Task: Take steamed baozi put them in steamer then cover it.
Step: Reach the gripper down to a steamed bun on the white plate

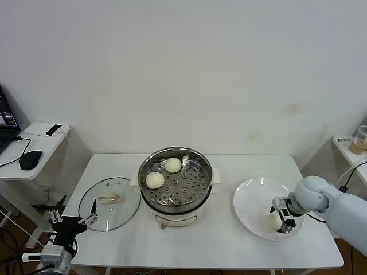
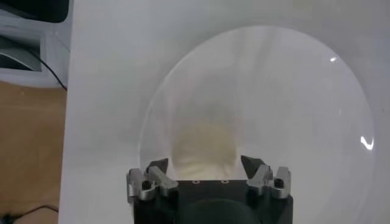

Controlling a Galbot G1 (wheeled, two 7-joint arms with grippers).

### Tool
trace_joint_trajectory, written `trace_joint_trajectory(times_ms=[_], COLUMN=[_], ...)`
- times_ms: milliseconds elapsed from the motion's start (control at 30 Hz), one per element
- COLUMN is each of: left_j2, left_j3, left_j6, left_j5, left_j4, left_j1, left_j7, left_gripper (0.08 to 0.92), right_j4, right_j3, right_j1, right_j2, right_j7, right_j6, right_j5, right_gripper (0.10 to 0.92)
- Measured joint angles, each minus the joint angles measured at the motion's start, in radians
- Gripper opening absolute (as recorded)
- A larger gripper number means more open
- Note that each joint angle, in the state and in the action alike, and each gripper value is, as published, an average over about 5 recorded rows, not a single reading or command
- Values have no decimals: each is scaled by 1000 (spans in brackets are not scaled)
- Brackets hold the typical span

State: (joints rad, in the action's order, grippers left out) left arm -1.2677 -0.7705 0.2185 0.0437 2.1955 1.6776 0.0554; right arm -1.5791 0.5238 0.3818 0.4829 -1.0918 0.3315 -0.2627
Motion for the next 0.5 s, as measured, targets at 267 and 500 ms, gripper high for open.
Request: trace_joint_trajectory(times_ms=[267,500], left_j2=[0,4], left_j3=[1,1], left_j6=[2,3], left_j5=[0,0], left_j4=[4,7], left_j1=[0,0], left_j7=[0,-1], left_gripper=[823,823], right_j4=[0,-11], right_j3=[1,5], right_j1=[-2,-37], right_j2=[2,-12], right_j7=[-13,-38], right_j6=[3,-2], right_j5=[4,25], right_gripper=[591,574])
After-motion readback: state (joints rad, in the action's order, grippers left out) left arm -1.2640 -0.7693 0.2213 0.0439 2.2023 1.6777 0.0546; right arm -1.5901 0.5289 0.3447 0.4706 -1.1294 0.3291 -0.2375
